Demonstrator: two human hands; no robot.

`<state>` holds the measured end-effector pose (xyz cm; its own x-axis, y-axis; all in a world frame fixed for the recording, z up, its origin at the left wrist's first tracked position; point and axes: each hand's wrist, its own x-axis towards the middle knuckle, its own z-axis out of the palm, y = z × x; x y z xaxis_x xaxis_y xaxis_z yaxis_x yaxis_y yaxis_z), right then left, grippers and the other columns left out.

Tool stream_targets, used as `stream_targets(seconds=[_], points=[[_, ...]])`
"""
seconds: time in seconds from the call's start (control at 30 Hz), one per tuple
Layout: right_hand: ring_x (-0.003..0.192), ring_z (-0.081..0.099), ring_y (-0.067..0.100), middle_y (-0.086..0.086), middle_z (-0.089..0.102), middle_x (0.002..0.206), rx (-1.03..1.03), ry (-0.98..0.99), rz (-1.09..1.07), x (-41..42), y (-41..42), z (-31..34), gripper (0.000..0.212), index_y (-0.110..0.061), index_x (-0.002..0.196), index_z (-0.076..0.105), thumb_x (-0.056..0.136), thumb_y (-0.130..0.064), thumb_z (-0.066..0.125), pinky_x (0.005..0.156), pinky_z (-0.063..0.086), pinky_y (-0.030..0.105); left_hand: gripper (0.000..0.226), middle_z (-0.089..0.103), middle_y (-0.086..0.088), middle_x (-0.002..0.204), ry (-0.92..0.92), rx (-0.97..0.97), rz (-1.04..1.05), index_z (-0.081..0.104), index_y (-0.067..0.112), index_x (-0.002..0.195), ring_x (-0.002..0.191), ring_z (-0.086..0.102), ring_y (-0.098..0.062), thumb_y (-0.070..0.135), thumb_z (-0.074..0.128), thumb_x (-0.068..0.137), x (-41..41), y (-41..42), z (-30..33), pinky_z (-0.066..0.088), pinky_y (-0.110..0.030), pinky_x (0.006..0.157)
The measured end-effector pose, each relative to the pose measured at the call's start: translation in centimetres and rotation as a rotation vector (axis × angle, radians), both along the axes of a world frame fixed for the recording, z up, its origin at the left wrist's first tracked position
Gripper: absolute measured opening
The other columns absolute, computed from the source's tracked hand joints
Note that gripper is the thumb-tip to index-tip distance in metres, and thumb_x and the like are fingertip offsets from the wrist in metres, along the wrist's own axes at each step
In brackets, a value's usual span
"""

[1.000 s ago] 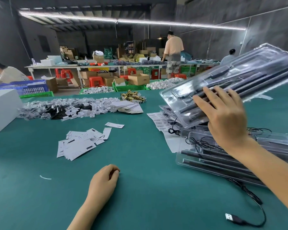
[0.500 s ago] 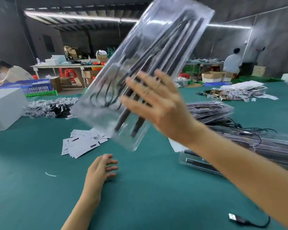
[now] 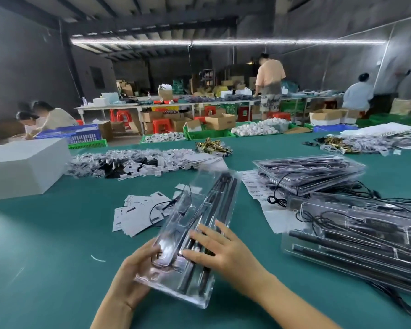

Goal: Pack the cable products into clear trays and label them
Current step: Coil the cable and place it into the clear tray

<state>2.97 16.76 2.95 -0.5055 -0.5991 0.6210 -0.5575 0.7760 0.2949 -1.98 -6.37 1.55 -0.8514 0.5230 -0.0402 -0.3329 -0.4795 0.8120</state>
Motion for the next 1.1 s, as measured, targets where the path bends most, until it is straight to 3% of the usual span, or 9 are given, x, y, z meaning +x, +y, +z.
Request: stream_targets(seconds=[0.1, 0.2, 0.33, 0.43, 0.5, 0.57, 0.7, 0.9, 1.1], points=[[0.134, 0.042, 0.029, 0.009, 0.039, 0.149, -0.302, -0.198, -0.212, -0.1, 1.0, -1.0, 0.089, -0.028, 0.139, 0.048, 0.065, 0.016, 0.069, 0.101, 0.045, 0.047, 0.042, 0.056, -0.029, 0.128, 0.051, -0.043, -0.061, 0.062, 0.002, 0.122, 0.110, 0.060, -0.040, 0.001, 0.060, 0.081, 0.5, 1.3, 0.5, 0.052, -0.048, 0.091], [0.143, 0.024, 0.019, 0.000, 0.005, 0.160, -0.684, -0.468, -0.381, -0.1, 1.4, -1.4, 0.087, -0.031, 0.151, 0.018, 0.084, 0.015, 0.048, 0.104, 0.039, 0.032, 0.037, 0.058, -0.026, 0.127, -0.017, -0.083, 0.016, 0.063, 0.002, 0.122, 0.113, 0.059, -0.040, 0.002, 0.055, 0.085, 1.0, 3.1, 0.5, 0.053, -0.046, 0.090], [0.114, 0.053, 0.013, 0.005, 0.053, 0.133, -1.340, -0.661, -0.354, 0.3, 1.8, -1.4, 0.035, -0.016, 0.134, 0.047, 0.100, -0.023, 0.046, 0.095, 0.039, 0.025, 0.038, 0.060, -0.023, 0.126, -0.086, -0.011, 0.106, 0.058, 0.004, 0.128, 0.111, 0.061, -0.036, 0.004, 0.053, 0.090, 2.1, 5.3, 0.6, 0.056, -0.044, 0.085], [0.083, 0.068, 0.029, 0.012, 0.069, 0.098, -1.928, -1.224, -0.018, 0.6, 1.6, -0.4, 0.052, -0.013, 0.112, 0.063, 0.091, -0.057, 0.045, 0.066, 0.055, 0.040, 0.039, 0.062, -0.021, 0.125, -0.116, 0.069, 0.161, 0.057, 0.008, 0.130, 0.110, 0.062, -0.035, 0.005, 0.052, 0.091, 2.7, 6.4, 0.6, 0.056, -0.045, 0.083], [0.083, 0.068, 0.040, 0.018, 0.070, 0.098, -1.889, -1.519, 0.222, 1.0, 1.8, 0.3, 0.052, -0.011, 0.115, 0.063, 0.086, -0.053, 0.057, 0.055, 0.057, 0.042, 0.041, 0.061, -0.020, 0.126, -0.079, 0.067, 0.202, 0.053, 0.013, 0.133, 0.117, 0.057, -0.038, 0.007, 0.050, 0.092, 2.9, 6.7, 0.4, 0.047, -0.053, 0.098], [0.084, 0.066, 0.043, 0.025, 0.064, 0.113, -1.798, -1.580, 0.317, 1.2, 2.0, 0.5, 0.053, -0.008, 0.126, 0.050, 0.081, -0.025, 0.072, 0.054, 0.057, 0.040, 0.045, 0.061, -0.018, 0.128, -0.028, 0.045, 0.232, 0.049, 0.017, 0.136, 0.119, 0.056, -0.039, 0.009, 0.051, 0.092, 2.9, 6.8, 0.2, 0.042, -0.055, 0.102], [0.072, 0.067, 0.036, 0.029, 0.066, 0.106, -1.723, -1.425, 0.240, 1.0, 3.1, 0.5, 0.067, 0.001, 0.128, 0.043, 0.069, -0.002, 0.074, 0.052, 0.056, 0.034, 0.062, 0.064, -0.023, 0.119, -0.006, 0.038, 0.195, 0.045, 0.018, 0.135, 0.097, 0.065, -0.038, 0.001, 0.065, 0.079, 3.1, 6.6, 0.2, 0.055, -0.049, 0.077], [0.089, 0.068, 0.041, 0.018, 0.069, 0.098, -1.453, -1.231, 0.398, 1.4, 6.3, 2.2, 0.061, -0.027, 0.126, 0.059, 0.070, -0.007, 0.071, 0.065, 0.057, 0.036, 0.101, 0.065, -0.017, 0.120, -0.085, 0.245, 0.188, 0.045, 0.027, 0.135, 0.100, 0.067, -0.032, 0.012, 0.093, 0.047, 2.4, 5.8, 0.6, 0.057, -0.044, 0.082], [0.063, 0.067, 0.024, 0.012, 0.066, 0.073, -1.807, -1.082, 0.494, 0.8, 8.9, 2.2, 0.043, -0.014, 0.121, 0.061, 0.078, -0.010, 0.057, 0.059, 0.058, 0.035, 0.061, 0.067, -0.004, 0.099, -0.116, 0.308, 0.302, 0.065, 0.020, 0.098, 0.087, 0.069, -0.031, 0.026, 0.096, 0.045, 1.1, 3.8, 1.4, 0.058, -0.042, 0.074]])
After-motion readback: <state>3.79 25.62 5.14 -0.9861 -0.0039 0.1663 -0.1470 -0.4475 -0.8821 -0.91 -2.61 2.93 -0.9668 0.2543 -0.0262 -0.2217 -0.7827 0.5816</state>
